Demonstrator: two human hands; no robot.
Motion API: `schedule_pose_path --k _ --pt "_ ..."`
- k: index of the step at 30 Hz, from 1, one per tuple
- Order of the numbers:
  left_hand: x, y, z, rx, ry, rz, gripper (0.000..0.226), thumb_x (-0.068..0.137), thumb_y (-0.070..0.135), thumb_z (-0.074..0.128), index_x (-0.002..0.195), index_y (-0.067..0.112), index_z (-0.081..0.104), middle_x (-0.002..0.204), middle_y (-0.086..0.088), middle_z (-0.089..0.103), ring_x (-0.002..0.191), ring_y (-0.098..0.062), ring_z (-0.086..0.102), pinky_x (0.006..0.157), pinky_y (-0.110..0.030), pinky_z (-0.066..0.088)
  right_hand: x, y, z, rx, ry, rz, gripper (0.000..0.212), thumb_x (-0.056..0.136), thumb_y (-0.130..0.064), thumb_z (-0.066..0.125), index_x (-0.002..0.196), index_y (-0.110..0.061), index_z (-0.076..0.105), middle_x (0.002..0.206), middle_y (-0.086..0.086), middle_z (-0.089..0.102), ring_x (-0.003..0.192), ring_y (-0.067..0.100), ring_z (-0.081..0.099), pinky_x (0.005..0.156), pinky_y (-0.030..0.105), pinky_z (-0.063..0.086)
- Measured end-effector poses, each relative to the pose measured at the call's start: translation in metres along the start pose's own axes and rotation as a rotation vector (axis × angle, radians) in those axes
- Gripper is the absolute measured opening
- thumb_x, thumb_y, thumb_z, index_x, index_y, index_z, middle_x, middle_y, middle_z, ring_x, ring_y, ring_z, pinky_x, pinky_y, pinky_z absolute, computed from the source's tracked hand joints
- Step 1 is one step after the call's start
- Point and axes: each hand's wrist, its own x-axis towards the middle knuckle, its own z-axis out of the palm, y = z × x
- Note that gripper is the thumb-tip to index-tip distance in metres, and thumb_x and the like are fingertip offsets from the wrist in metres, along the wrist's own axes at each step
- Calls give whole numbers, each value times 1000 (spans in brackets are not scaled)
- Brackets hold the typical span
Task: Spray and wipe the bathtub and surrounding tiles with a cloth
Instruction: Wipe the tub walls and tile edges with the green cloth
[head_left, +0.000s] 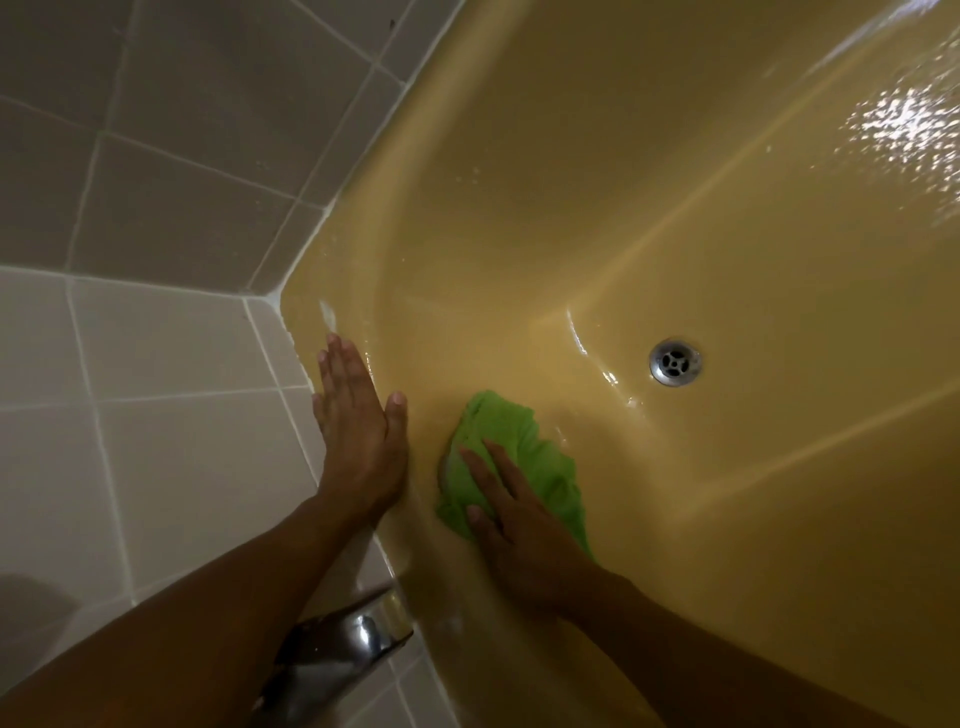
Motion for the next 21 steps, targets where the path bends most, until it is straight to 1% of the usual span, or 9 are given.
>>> schedule_pose_path --k 2,4,9,11,13,15,16,19,21 --pt "0 1 2 2 15 2 78 100 44 27 162 19 -15 169 5 -21 155 -11 -21 126 -53 -5 8 -2 -3 32 10 32 56 105 -55 32 153 -58 2 169 -14 -7 156 18 6 126 45 14" --pt "0 2 3 5 34 0 78 100 43 27 162 19 -14 170 5 -21 155 -11 -20 126 -53 -4 14 -10 -3 34 33 4 55 105 -55 33 154 -57 8 169 -13 -3 156 20 7 125 49 17" --pt "1 3 6 -1 51 -6 77 101 41 29 162 21 -13 170 6 -19 155 -10 -20 126 -54 -3 10 -9 3 -86 67 -98 48 105 -49 31 153 -52 25 169 -12 -2 156 25 5 126 47 12" --pt "3 3 5 -5 66 0 77 101 40 30 162 22 -12 170 7 -18 155 -10 -19 126 -55 -3 10 -12 -2 -122 68 -111 46 107 -44 34 152 -47 30 170 -7 -1 156 22 5 127 38 4" --pt "5 1 5 -17 75 16 77 101 40 31 163 24 -11 170 8 -17 155 -8 -18 126 -56 -2 14 -22 -10 -132 37 -80 46 108 -42 38 153 -44 32 170 -3 2 154 18 5 117 20 -11" --pt "8 0 4 -36 82 33 76 101 41 32 163 26 -10 170 10 -16 155 -7 -18 125 -57 -2 18 -26 -12 -126 25 -60 48 107 -45 38 154 -45 30 170 -3 3 153 15 5 109 15 -16" --pt "11 0 4 -42 87 35 76 100 41 32 163 27 -9 170 11 -15 155 -7 -17 125 -58 -2 18 -24 -10 -110 33 -56 48 107 -47 37 154 -48 27 170 -6 2 153 14 4 112 17 -14" --pt "16 0 4 -49 104 21 76 100 40 33 163 30 -8 170 13 -14 155 -7 -15 125 -59 -2 5 -12 -1 1 37 -15 51 106 -52 31 152 -61 10 168 -18 -9 154 8 0 124 32 2" --pt "18 1 4 -55 113 14 74 101 42 31 163 31 -8 170 13 -13 156 -7 -15 125 -59 -2 -5 0 2 65 30 48 52 107 -51 29 150 -60 2 167 -21 -10 152 2 -1 126 32 5"
